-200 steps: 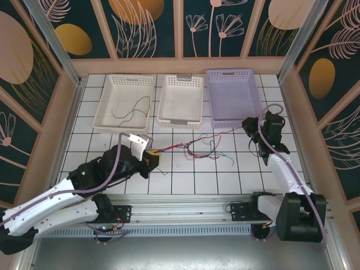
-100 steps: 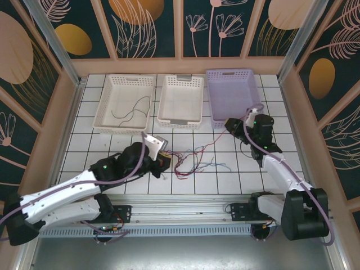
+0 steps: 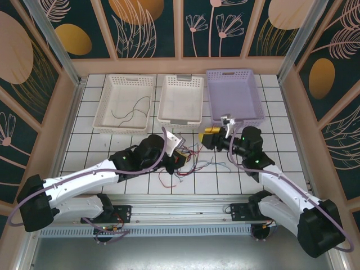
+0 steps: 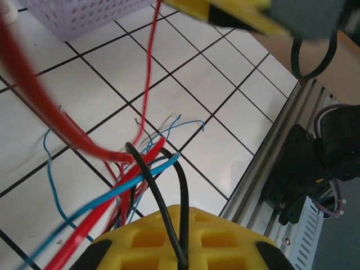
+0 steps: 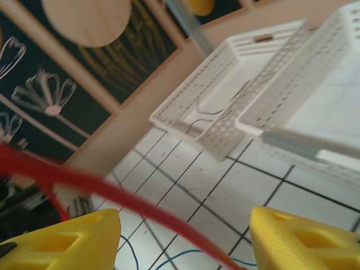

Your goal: Untangle the cables

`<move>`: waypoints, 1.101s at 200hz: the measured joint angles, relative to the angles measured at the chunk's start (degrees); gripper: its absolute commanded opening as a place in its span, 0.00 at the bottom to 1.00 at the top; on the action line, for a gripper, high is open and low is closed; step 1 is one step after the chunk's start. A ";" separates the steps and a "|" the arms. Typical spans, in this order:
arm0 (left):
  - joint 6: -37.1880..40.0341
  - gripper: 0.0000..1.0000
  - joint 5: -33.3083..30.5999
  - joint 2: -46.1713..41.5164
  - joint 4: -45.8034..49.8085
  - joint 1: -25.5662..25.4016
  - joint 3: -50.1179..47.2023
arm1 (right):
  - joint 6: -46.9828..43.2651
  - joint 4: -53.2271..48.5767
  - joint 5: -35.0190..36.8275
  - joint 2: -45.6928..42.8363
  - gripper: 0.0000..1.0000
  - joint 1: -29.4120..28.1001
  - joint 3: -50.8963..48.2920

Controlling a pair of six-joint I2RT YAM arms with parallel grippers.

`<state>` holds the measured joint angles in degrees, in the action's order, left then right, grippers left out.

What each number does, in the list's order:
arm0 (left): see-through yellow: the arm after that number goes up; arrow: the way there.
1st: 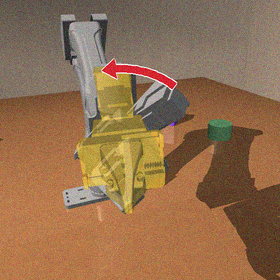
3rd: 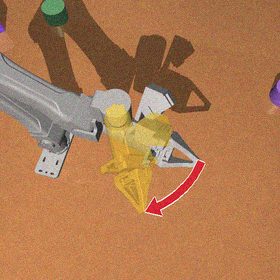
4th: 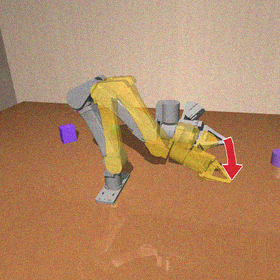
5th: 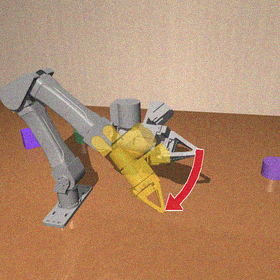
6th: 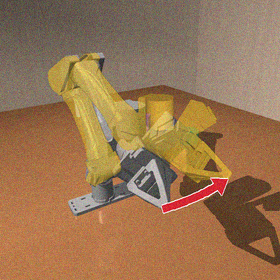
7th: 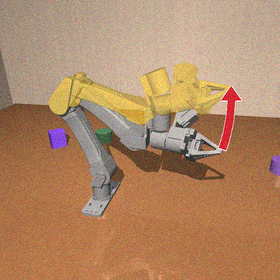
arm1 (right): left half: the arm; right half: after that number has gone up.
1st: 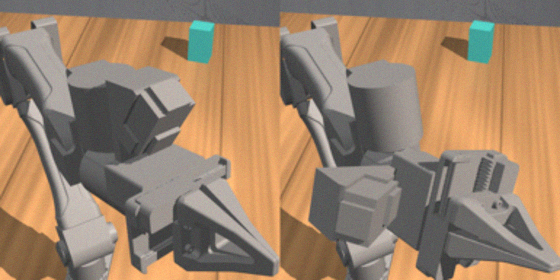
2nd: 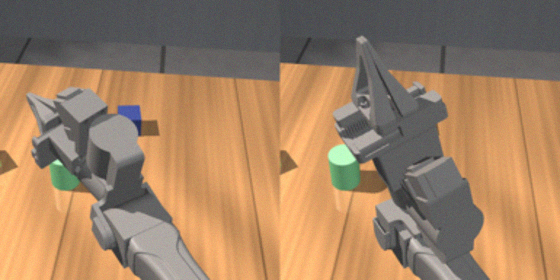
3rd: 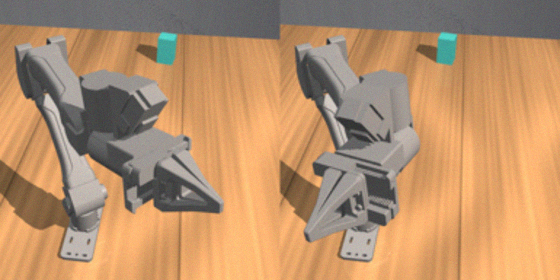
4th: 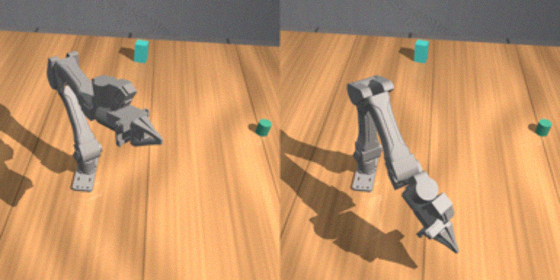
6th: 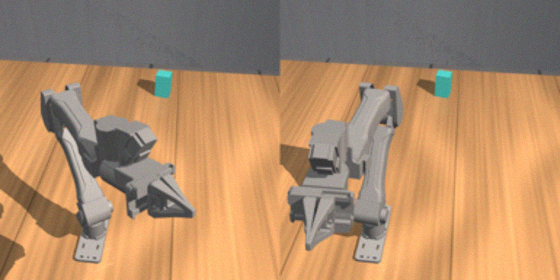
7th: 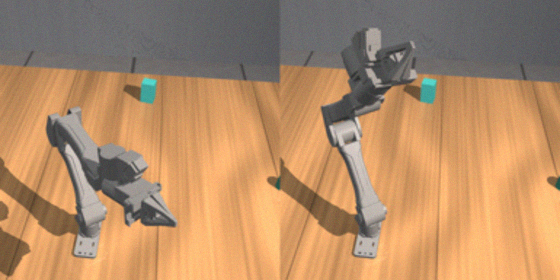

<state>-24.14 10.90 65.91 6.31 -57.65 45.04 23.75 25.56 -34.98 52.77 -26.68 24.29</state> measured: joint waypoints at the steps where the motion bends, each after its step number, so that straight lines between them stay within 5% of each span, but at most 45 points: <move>1: 0.00 0.00 0.07 0.00 -0.02 0.02 0.00 | -0.13 0.02 -0.02 -0.07 0.64 -0.24 -0.11; 86: 0.52 0.00 8.11 -0.07 -2.58 6.75 0.20 | -6.80 3.50 6.73 1.99 0.66 -14.19 -3.63; 157: -0.11 0.00 7.48 -0.20 0.26 8.39 -0.57 | -10.47 8.17 13.05 8.63 0.64 -18.16 -3.15; 220: -0.59 0.11 5.90 -4.09 3.23 9.03 -2.82 | -12.81 11.02 13.84 13.99 0.58 -21.07 -1.31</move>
<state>-24.73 16.80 61.82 9.54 -48.62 42.22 10.94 36.58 -21.15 66.76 -47.75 22.98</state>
